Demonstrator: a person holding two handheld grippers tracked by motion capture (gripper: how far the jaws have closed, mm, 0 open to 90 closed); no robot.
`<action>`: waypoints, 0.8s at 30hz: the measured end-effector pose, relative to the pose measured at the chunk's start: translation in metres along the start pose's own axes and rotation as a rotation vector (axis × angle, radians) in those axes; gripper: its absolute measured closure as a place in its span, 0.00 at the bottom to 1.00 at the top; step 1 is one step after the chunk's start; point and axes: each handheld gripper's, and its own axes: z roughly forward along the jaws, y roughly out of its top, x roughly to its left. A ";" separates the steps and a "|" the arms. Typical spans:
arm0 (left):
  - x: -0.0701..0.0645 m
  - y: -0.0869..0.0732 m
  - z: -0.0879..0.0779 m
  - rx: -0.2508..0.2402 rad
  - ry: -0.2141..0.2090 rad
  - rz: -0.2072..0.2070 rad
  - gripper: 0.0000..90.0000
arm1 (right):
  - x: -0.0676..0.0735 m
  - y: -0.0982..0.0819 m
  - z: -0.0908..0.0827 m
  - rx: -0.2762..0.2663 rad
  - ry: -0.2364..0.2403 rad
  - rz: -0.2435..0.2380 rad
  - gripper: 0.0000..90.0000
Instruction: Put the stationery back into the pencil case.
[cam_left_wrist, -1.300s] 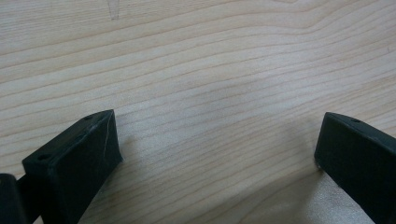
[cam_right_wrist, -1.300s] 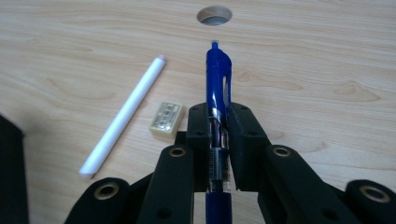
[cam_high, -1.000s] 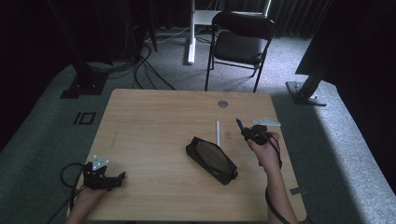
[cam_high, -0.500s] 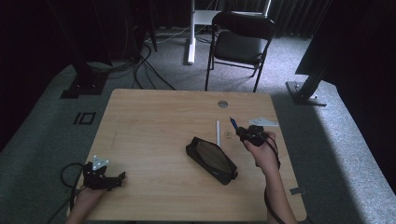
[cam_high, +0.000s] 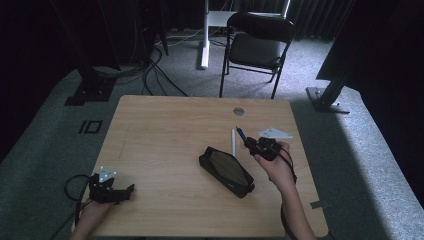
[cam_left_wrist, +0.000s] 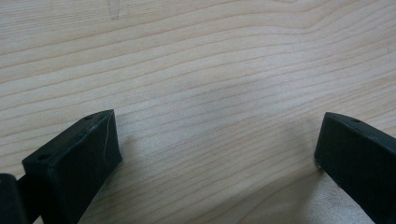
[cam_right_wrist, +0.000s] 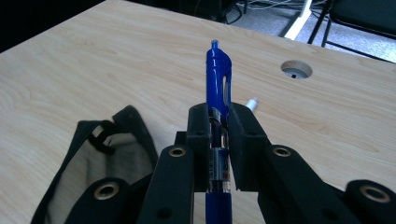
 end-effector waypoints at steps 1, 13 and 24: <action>0.000 0.000 0.000 0.000 0.000 0.000 0.00 | 0.002 0.000 -0.001 -0.002 0.008 0.002 0.88; 0.000 0.000 0.000 0.000 0.000 -0.001 0.00 | 0.026 -0.001 -0.004 0.007 0.077 -0.052 0.88; 0.000 0.000 0.000 0.000 0.000 0.000 0.00 | 0.046 -0.006 -0.001 0.059 0.141 -0.089 0.88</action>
